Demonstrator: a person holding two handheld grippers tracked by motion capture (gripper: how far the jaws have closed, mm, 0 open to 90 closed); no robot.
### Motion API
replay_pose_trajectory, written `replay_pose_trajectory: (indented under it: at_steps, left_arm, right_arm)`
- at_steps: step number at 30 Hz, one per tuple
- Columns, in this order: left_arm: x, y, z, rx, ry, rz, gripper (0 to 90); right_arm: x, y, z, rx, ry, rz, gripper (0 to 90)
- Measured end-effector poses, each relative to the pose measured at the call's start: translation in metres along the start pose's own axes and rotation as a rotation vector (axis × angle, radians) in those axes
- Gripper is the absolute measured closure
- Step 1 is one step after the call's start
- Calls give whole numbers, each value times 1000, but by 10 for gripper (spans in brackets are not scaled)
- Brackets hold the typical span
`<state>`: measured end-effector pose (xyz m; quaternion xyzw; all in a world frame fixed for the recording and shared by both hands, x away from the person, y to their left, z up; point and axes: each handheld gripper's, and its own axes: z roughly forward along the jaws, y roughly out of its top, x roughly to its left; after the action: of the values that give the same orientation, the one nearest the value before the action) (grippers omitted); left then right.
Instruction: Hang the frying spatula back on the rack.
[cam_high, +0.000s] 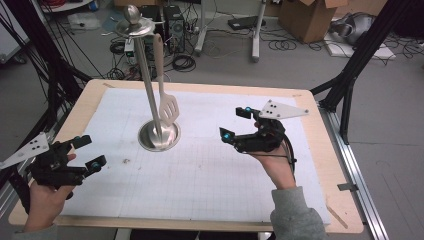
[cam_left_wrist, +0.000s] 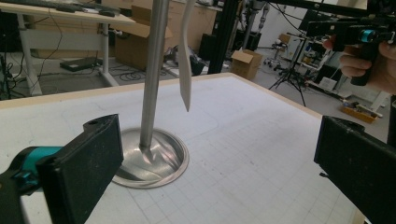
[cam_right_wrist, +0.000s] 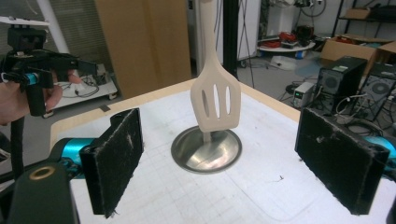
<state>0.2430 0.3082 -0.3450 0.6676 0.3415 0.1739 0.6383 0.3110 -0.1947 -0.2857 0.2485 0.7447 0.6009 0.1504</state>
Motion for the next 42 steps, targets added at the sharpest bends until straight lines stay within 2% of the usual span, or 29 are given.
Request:
replay_pose_trajectory:
  at_steps: [5, 14, 26, 30, 34, 42]
  left_arm:
    - [1, 1, 3, 1, -5, 1, 18]
    - [0, 2, 6, 1, -12, 8, 18]
    - [0, 1, 8, 3, -7, 10, 18]
    - [0, 1, 9, 3, -7, 11, 18]
    - [0, 1, 9, 5, -9, 10, 18]
    - [0, 0, 11, 12, -13, 9, 18]
  right_arm:
    - [-4, -9, -12, -11, -22, 11, 144]
    - [-3, -18, -30, -25, -60, -6, 144]
    - [-2, -36, -43, 5, -88, -19, 131]
    - [0, -42, -49, -6, -91, -23, 130]
    - [0, -48, -56, -24, -90, -7, 128]
    - [-3, -60, -77, -56, -145, 15, 118]
